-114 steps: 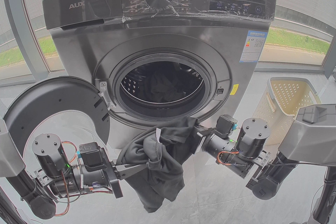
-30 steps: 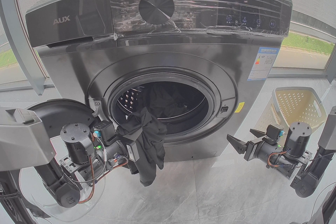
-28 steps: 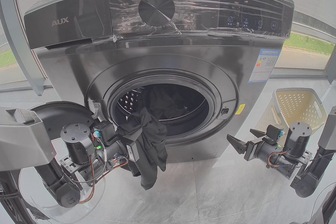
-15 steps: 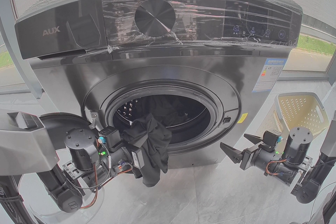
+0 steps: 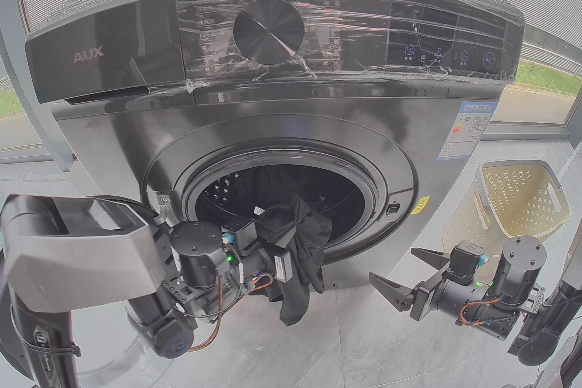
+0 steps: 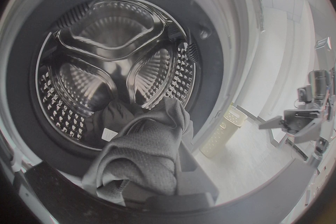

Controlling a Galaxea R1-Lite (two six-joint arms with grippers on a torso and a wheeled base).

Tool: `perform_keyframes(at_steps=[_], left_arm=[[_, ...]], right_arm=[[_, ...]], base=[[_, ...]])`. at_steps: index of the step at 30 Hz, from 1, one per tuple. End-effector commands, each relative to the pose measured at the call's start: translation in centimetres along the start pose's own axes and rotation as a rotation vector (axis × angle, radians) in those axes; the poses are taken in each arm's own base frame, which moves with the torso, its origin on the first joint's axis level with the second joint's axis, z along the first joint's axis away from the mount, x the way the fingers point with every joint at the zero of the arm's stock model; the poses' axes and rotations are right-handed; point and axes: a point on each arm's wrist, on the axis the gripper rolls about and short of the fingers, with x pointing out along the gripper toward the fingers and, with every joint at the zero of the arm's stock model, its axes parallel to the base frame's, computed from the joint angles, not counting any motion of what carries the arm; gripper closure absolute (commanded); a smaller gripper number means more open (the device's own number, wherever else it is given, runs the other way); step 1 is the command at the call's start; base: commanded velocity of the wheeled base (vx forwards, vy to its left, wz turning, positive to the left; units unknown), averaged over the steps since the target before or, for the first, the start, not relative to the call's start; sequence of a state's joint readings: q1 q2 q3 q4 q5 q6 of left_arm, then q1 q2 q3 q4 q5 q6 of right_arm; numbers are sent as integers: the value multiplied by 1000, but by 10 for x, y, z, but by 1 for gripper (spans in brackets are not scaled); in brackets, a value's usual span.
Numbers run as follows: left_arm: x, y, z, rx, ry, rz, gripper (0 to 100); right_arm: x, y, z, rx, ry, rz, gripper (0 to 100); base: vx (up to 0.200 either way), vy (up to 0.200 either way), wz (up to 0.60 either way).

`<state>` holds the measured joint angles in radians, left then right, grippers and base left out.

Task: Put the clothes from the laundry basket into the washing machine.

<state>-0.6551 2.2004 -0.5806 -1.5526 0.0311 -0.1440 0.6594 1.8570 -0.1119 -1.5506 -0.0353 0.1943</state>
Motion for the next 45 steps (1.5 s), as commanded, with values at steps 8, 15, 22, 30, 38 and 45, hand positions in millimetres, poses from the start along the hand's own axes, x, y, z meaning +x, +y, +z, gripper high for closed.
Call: perform_keyframes(at_steps=[8, 15, 22, 30, 38, 45], left_arm=[[80, 17, -29, -5, -71, 85, 100], [100, 32, -8, -9, -103, 124, 100], [123, 42, 8, -12, -111, 169, 100], [152, 43, 4, -18, -98, 183, 100], [177, 59, -3, -25, -117, 224, 100], [192, 83, 13, -29, -189, 322, 100]], right_arm=[[-7, 11, -6, -16, 32, 43, 0], [-7, 11, -7, -16, 33, 44, 0], [-7, 12, -7, -17, 36, 50, 0], [-7, 12, -8, -17, 38, 49, 0], [-7, 12, -8, -18, 38, 49, 0], [-7, 12, -7, -16, 36, 48, 0]], base=[[0, 0, 0], [0, 0, 0], [0, 0, 0], [0, 0, 0], [0, 0, 0], [0, 0, 0]])
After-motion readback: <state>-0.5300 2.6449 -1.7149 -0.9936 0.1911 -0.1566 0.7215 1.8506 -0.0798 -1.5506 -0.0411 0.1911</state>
